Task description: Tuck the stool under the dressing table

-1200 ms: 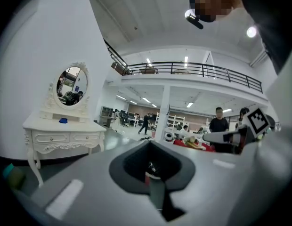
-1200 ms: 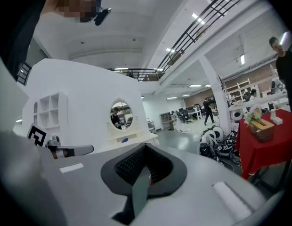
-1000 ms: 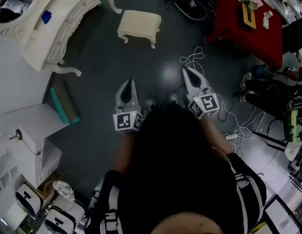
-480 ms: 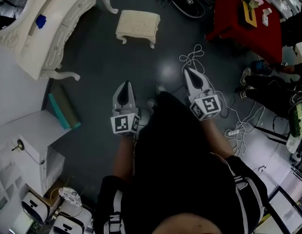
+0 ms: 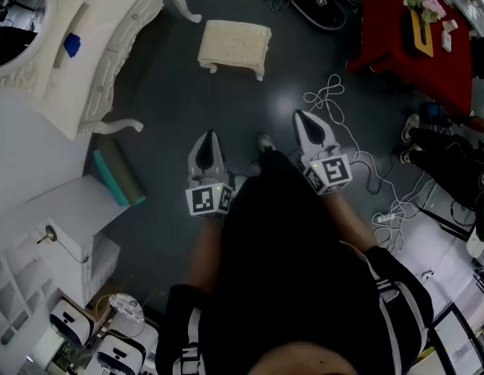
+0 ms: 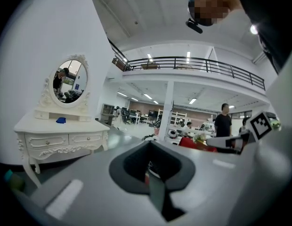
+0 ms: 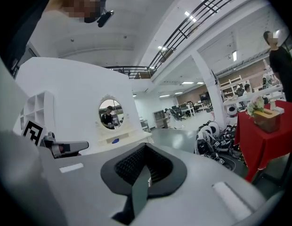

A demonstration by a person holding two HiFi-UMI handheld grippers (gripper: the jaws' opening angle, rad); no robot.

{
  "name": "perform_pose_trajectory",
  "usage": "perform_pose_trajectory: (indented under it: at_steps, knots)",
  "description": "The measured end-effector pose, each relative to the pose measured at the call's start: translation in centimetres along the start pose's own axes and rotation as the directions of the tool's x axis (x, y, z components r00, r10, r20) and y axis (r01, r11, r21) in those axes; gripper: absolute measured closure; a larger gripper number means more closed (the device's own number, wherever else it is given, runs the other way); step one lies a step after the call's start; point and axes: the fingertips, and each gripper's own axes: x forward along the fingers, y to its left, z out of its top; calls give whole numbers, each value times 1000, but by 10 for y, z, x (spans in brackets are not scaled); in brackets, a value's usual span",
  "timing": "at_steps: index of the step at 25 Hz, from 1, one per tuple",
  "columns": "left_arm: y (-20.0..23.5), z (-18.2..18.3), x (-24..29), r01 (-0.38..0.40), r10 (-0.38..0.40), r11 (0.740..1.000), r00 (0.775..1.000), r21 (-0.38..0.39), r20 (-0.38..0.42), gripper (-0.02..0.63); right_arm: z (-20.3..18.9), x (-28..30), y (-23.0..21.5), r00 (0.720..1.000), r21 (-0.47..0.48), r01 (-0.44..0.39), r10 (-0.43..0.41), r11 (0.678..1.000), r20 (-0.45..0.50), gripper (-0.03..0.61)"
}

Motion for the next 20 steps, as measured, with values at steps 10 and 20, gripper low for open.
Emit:
perform_pose_trajectory:
  at_steps: [10,20]
  knots:
    - [30,5,55,23,-22,999,999,26,-24,606,2,59,-13,1000,4,5,-5,1000,-11,581]
    - [105,-1,118,218,-213,975,973,51,-86,606,-16,127,7,988,13,157,-157,988,6,581]
